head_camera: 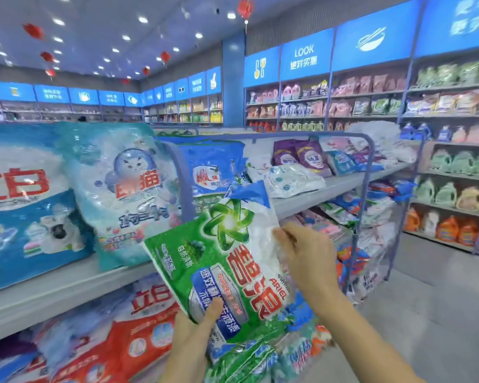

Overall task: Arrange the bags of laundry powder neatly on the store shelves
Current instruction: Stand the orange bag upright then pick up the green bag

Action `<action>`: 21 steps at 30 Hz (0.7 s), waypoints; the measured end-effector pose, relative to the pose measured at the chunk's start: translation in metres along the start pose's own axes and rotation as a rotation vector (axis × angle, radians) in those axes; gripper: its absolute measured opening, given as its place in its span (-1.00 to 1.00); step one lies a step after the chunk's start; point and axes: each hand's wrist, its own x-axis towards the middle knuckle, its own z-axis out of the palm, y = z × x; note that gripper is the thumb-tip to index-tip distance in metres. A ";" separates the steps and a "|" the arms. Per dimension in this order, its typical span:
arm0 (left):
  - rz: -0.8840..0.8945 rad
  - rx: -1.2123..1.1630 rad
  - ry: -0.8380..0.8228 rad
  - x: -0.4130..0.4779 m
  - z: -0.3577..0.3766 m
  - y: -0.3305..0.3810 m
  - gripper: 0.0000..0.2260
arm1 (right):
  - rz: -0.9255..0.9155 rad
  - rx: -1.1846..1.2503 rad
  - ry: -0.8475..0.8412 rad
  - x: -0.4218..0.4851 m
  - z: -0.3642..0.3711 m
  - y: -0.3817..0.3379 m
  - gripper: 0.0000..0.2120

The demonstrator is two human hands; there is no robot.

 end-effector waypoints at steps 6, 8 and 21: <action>0.037 -0.049 0.031 0.030 0.076 -0.035 -0.32 | -0.023 -0.128 -0.092 0.063 -0.016 0.064 -0.72; 0.013 -0.069 0.019 0.043 0.096 -0.043 -0.09 | -0.022 -0.084 -0.050 0.073 -0.012 0.082 -0.75; -0.040 0.066 -0.004 0.162 0.197 -0.094 -0.04 | 0.032 0.048 0.014 0.169 0.007 0.258 -0.56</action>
